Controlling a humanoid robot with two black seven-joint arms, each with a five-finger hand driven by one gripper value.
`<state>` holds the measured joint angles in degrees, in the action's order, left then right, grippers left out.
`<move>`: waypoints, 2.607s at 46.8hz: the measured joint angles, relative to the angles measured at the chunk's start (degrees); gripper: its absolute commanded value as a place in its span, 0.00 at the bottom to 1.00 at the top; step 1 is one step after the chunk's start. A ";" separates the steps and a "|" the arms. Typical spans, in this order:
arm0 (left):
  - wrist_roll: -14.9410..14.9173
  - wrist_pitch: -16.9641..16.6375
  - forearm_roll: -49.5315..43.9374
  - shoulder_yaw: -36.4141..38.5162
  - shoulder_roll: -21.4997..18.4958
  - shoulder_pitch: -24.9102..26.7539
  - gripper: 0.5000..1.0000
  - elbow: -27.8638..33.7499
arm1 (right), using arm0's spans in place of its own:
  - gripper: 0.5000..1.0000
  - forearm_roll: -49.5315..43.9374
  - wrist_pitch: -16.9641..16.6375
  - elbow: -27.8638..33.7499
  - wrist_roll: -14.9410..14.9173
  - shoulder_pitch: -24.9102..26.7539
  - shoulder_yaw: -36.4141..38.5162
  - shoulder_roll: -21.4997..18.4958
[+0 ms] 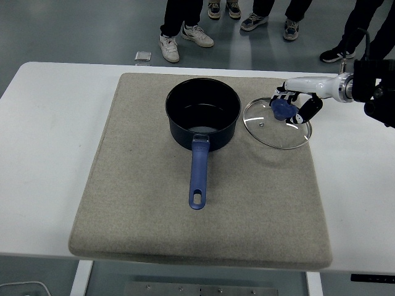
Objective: Lift the pot lid and place it to the right of the pot.
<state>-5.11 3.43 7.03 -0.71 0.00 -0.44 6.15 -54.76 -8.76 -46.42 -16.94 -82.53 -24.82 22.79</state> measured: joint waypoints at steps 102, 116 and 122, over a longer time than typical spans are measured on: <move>0.01 0.00 -0.01 0.00 0.00 0.00 1.00 0.00 | 0.79 79.30 -11.21 5.48 4.43 15.36 27.35 0.31; -0.01 -0.01 0.00 -0.02 0.00 0.00 1.00 0.00 | 0.80 80.41 -5.77 5.46 5.05 15.90 26.99 0.21; -0.02 0.00 -0.01 -0.01 0.00 0.01 1.00 0.00 | 0.81 80.34 -5.07 5.46 7.15 16.00 26.93 0.22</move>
<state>-5.13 3.43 7.02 -0.72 0.00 -0.43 6.15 25.58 -13.83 -40.96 -9.78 -66.53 2.11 23.02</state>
